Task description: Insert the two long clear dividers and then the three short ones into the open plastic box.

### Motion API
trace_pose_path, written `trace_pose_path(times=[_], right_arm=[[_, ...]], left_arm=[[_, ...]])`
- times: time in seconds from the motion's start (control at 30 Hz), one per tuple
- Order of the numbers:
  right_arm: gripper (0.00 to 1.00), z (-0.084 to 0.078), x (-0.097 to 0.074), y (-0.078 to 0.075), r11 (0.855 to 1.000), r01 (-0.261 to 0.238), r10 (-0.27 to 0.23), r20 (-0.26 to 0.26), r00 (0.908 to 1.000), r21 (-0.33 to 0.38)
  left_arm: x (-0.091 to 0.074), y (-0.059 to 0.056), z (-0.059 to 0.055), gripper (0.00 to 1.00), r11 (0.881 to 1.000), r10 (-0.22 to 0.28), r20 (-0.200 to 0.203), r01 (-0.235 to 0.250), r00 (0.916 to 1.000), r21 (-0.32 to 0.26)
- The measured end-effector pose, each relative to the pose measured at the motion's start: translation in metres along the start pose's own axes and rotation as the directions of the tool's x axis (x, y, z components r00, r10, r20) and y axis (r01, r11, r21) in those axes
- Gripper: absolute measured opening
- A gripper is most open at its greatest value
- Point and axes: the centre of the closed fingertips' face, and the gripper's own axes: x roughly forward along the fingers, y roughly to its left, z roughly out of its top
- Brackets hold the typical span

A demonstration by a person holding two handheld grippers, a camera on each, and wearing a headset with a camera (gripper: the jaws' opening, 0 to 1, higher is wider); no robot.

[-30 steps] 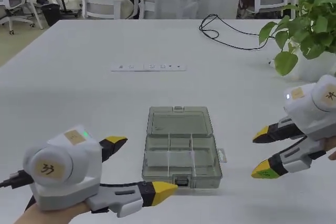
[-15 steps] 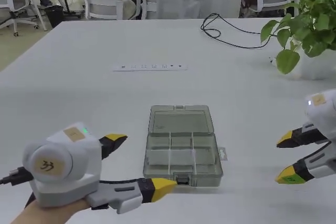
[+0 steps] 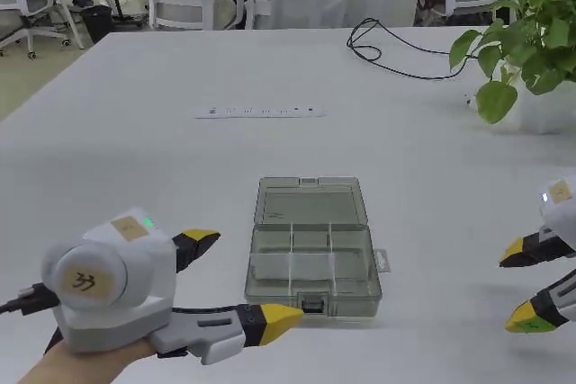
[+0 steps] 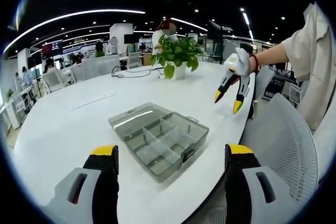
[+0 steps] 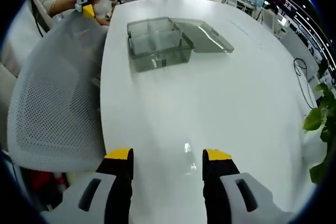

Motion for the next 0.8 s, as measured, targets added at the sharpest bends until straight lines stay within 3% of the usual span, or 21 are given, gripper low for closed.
trace_pose_path(times=[0.33, 0.43, 0.8], right_arm=[[0.47, -0.016, 0.005, -0.003, 0.997, -0.017, 0.012, -0.063, 0.9979, -0.073], [0.45, -0.026, 0.007, -0.005, 0.993, -0.022, 0.009, -0.112, 0.9936, -0.119], [0.41, -0.032, 0.012, -0.010, 0.993, -0.037, 0.023, -0.119, 0.9926, -0.114]], left_arm=[[-0.001, 0.000, 0.000, 0.83, 1.000, 0.010, 0.003, -0.010, 0.9999, 0.009], [-0.001, 0.000, 0.001, 0.82, 1.000, 0.013, 0.011, -0.013, 0.9999, -0.001], [0.002, 0.002, 0.001, 0.81, 1.000, 0.017, 0.009, -0.017, 0.9998, -0.002]])
